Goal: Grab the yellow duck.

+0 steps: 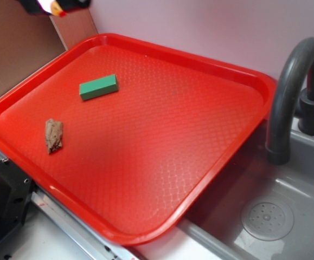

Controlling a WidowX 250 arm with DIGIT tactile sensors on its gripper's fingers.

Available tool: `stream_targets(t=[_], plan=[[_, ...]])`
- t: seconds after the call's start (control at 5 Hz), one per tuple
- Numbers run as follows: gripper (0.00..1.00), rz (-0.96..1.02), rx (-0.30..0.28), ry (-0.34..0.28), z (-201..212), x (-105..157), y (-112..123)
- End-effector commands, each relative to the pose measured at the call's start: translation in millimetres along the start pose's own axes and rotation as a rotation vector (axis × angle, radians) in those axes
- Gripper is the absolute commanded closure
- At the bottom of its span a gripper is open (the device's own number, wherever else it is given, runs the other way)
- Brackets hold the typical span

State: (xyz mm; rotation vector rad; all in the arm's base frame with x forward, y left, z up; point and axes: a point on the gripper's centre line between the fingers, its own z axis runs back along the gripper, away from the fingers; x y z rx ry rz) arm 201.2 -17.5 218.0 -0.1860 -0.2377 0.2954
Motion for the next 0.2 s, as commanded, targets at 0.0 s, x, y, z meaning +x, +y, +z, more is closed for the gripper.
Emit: stream_targets(t=[0.0], plan=[[1.0, -0.033, -0.005, -0.068, 33.1, 3.7, 22.8]])
